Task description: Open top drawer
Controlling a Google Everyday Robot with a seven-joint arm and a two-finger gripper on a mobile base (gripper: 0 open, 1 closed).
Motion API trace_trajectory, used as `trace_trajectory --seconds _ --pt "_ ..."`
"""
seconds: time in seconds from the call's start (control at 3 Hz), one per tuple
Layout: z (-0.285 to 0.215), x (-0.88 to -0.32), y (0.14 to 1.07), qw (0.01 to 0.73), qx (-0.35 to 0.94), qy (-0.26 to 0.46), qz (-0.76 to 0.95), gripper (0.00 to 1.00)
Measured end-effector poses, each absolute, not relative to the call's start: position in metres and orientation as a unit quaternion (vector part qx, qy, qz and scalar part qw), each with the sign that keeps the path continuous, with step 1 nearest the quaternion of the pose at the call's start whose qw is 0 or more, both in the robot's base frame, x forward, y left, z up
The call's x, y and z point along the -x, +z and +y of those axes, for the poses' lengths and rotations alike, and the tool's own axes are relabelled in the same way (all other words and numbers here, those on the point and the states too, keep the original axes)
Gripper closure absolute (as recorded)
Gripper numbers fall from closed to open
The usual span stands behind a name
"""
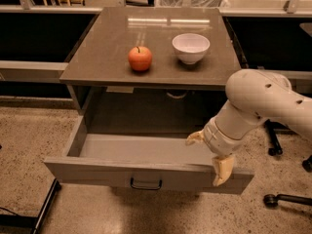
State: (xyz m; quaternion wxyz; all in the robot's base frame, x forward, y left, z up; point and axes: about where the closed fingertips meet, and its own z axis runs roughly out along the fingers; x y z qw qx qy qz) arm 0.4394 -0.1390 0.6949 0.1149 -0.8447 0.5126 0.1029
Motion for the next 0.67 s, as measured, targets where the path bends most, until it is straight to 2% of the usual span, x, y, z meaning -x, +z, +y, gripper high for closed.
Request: trace_trajectory --seconds 0.33,0.67 --pt "-0.122 -0.456 0.727 0.117 0.863 0.056 0.488 0.42" --pt "-0.107 -0.487 0.737 0.127 0.87 0.037 0.476 0.66"
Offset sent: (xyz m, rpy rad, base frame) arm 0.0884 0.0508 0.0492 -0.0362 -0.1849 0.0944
